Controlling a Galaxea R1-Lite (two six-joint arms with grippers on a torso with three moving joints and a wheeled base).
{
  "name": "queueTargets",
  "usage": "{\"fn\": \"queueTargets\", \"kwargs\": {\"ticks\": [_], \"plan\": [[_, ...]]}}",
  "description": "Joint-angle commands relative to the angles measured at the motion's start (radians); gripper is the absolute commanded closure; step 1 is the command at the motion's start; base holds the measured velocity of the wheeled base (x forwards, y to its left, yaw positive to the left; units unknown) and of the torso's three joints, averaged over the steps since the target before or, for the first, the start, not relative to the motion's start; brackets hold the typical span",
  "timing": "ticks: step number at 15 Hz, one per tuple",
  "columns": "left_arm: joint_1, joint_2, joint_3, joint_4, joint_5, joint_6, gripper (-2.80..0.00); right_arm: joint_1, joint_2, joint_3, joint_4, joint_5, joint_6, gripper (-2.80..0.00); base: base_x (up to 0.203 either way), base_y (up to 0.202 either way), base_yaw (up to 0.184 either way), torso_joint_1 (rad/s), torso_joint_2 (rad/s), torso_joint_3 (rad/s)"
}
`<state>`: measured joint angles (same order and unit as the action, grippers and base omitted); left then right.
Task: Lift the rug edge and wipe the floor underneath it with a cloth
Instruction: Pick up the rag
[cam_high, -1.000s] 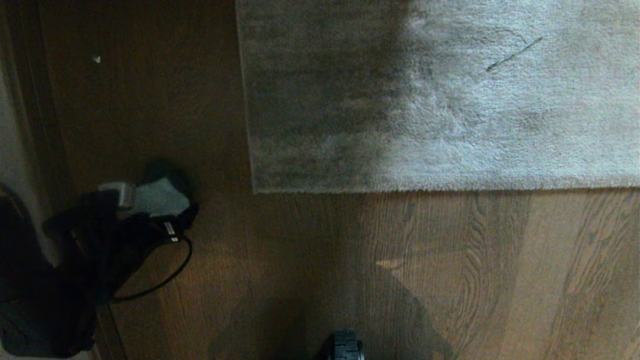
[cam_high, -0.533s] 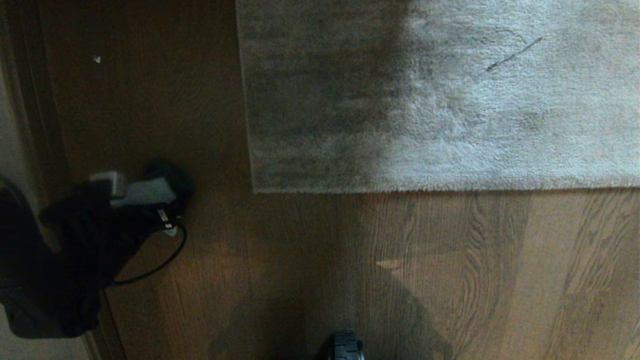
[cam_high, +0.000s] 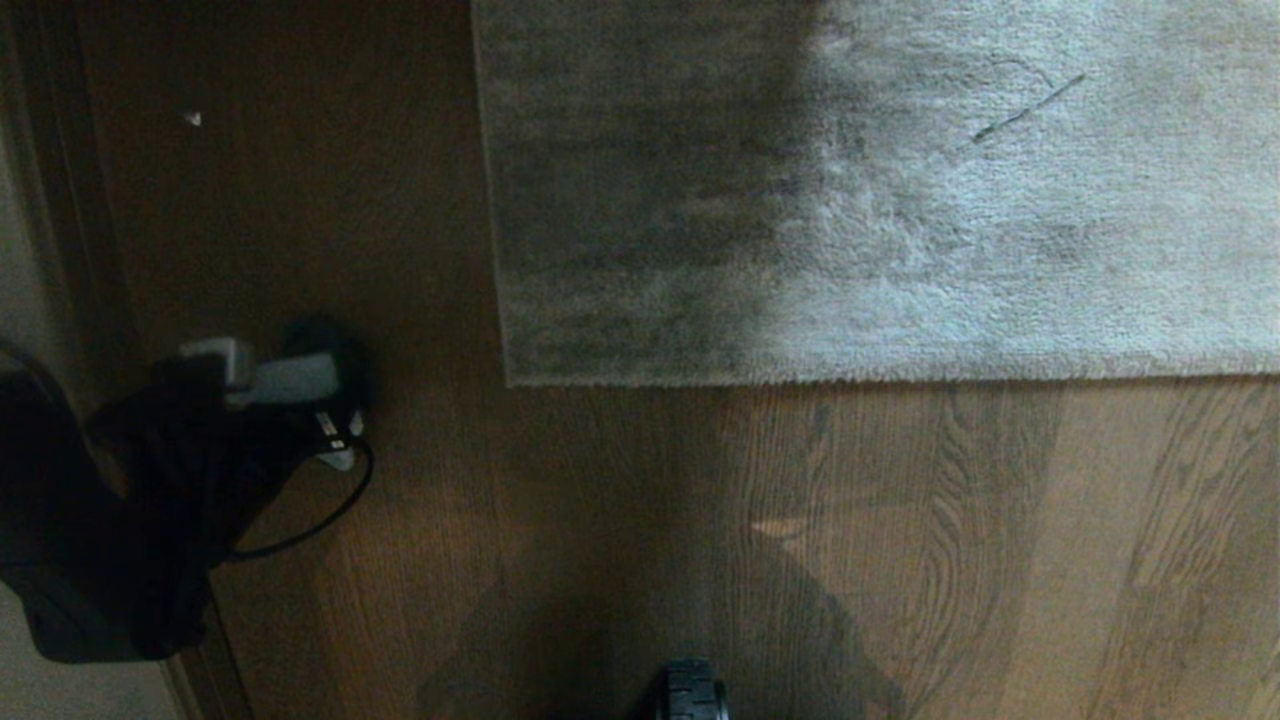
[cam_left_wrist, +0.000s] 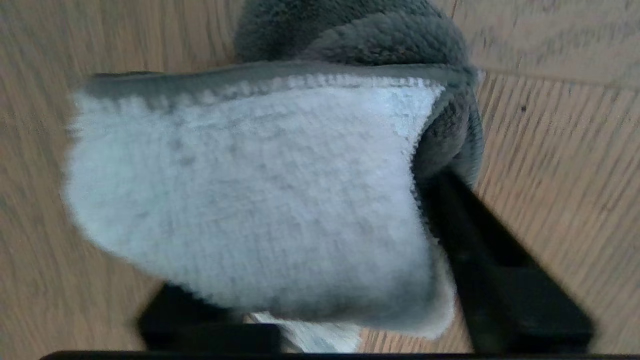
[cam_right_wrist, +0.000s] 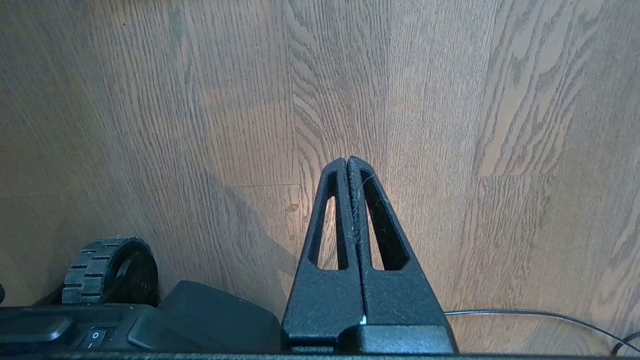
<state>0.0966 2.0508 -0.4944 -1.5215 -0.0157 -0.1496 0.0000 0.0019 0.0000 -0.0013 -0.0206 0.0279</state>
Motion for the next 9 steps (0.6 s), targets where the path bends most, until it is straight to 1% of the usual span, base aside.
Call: {"fn": "queueTargets", "kwargs": {"ticks": [1,9], "plan": [[0.000,0.000,-0.016,-0.049,0.002,-0.002,0.00,0.000,0.000,0.000,0.000,0.001,0.000,0.00,0.000,0.000,0.000,0.000,0.00,0.000],[0.002,-0.052,-0.016,-0.047,0.003,-0.002,0.00,0.000,0.000,0.000,0.000,0.000,0.001,0.00,0.000,0.000,0.000,0.000,0.00,0.000]]}}
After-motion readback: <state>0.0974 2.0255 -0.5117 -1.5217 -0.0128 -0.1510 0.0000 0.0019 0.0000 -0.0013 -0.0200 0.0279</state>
